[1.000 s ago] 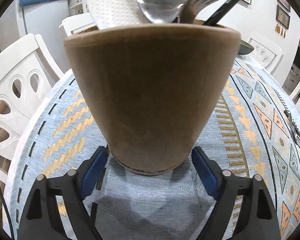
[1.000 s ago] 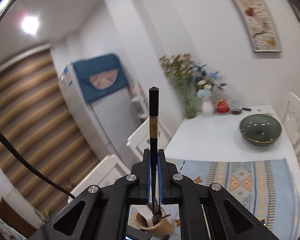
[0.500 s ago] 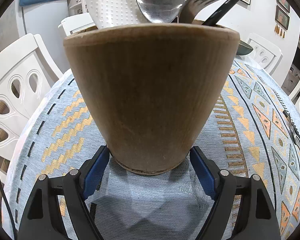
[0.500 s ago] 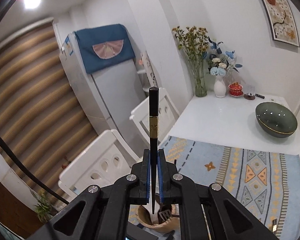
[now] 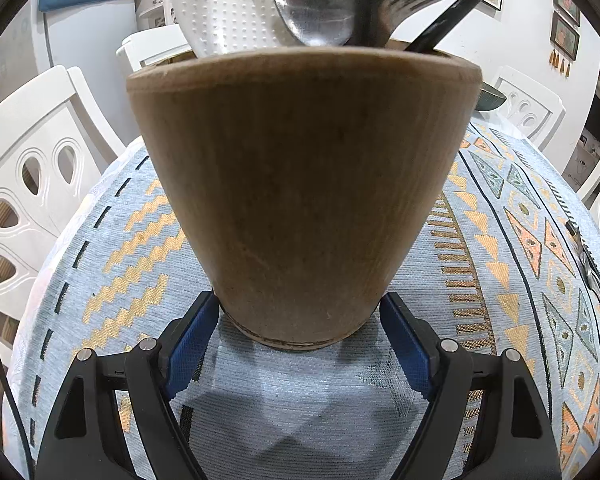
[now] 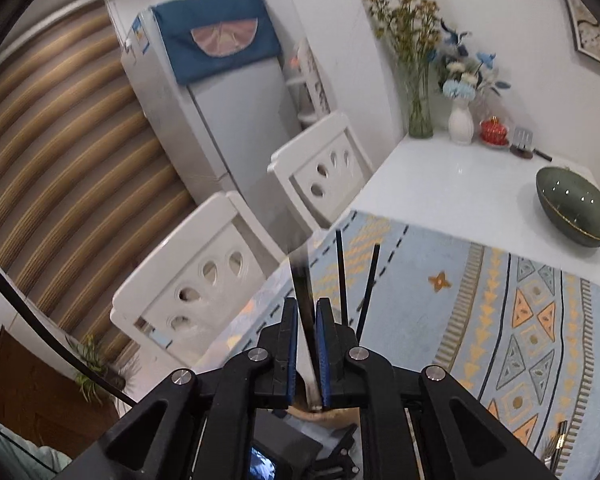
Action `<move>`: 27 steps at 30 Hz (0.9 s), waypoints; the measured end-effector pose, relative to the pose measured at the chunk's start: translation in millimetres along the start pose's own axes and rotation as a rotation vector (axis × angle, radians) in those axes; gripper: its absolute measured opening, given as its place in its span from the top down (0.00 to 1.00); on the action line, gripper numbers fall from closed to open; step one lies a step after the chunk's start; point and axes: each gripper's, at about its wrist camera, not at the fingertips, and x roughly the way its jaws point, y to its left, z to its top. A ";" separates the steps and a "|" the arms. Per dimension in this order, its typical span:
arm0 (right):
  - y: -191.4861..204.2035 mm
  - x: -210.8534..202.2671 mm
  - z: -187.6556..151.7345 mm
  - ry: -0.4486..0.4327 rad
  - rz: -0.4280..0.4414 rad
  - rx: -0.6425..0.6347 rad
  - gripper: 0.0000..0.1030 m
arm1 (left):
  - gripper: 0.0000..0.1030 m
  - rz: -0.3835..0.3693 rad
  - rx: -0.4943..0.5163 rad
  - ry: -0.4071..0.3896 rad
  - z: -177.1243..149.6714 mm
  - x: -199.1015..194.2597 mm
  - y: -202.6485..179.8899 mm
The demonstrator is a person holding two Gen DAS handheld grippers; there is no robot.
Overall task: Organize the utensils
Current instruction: 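Carry the chopstick down into the wooden cup, then open the right tool to release the chopstick into the cup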
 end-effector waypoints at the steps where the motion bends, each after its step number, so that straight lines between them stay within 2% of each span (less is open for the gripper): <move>1: -1.4 0.2 0.4 0.007 -0.002 0.002 0.90 | 0.20 -0.001 0.000 0.001 2.3 2.8 -8.6; 5: -12.8 -13.3 6.4 -0.009 0.019 0.038 0.89 | 0.20 0.000 0.001 0.002 4.2 3.3 -11.2; 11: -44.0 -69.2 18.5 -0.137 0.046 0.132 0.86 | 0.20 -0.001 0.001 0.002 5.0 3.2 -10.9; 14: -63.4 -102.0 18.7 -0.204 0.010 0.158 0.80 | 0.20 -0.001 0.001 0.002 5.0 3.5 -11.0; 18: -94.8 -145.8 5.8 -0.271 -0.101 0.191 0.80 | 0.20 0.000 0.001 0.002 5.1 3.1 -10.8; 22: -129.9 -161.2 -15.3 -0.214 -0.275 0.247 0.80 | 0.20 -0.001 -0.001 0.005 5.4 5.1 -11.9; 26: -170.8 -152.4 -49.2 -0.071 -0.434 0.321 0.80 | 0.19 -0.002 -0.004 0.013 4.7 8.6 -12.2; 27: -185.0 -143.8 -61.4 -0.008 -0.475 0.344 0.80 | 0.19 -0.001 -0.004 0.013 4.6 9.0 -12.6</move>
